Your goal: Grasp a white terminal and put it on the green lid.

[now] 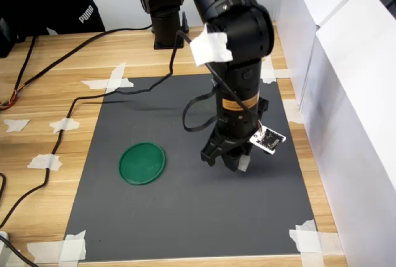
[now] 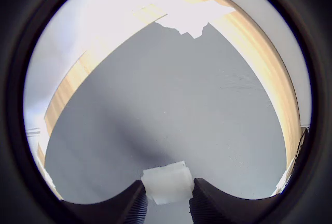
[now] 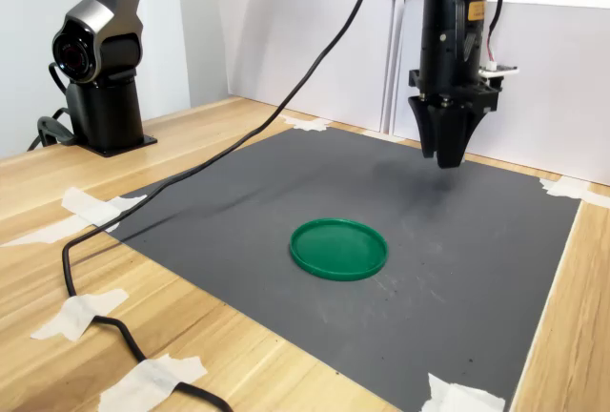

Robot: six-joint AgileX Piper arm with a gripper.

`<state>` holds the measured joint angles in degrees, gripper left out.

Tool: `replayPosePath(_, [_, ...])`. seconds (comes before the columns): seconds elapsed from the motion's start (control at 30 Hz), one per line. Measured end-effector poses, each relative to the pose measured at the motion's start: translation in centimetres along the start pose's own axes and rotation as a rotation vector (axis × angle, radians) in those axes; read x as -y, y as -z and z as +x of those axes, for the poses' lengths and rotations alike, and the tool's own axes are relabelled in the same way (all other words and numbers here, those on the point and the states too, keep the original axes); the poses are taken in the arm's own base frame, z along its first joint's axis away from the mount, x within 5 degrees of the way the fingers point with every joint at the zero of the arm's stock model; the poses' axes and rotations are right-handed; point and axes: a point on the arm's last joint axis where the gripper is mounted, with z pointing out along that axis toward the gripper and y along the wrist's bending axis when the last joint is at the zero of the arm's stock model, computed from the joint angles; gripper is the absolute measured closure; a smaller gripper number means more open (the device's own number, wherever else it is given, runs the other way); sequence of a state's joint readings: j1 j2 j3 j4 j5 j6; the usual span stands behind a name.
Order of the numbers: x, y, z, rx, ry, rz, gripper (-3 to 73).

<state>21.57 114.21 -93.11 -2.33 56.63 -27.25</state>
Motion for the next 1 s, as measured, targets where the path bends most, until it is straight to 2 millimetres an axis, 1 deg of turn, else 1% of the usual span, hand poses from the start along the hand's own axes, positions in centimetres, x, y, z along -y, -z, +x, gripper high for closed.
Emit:
replayPosePath(0.13, [1.7, 2.5, 1.4, 0.002, -0.051, 0.020, 37.4])
replayPosePath(0.37, [5.1, 7.2, 4.7, 0.026, -0.115, 0.081, 37.4])
replayPosePath(0.43, [6.0, 8.1, 5.8, 0.014, -0.138, 0.088, 37.4])
replayPosePath(0.53, [7.2, 8.6, 7.4, -0.014, -0.181, 0.089, 37.4])
replayPosePath(0.6, [8.0, 8.6, 8.3, -0.031, -0.206, 0.088, 37.4])
replayPosePath(0.7, [8.8, 7.9, 10.0, -0.063, -0.246, 0.082, 37.4])
replayPosePath(0.87, [8.9, 4.9, 13.0, -0.125, -0.263, 0.062, 37.4])
replayPosePath(1.0, [8.6, 2.6, 14.7, -0.143, -0.258, 0.070, 37.4])
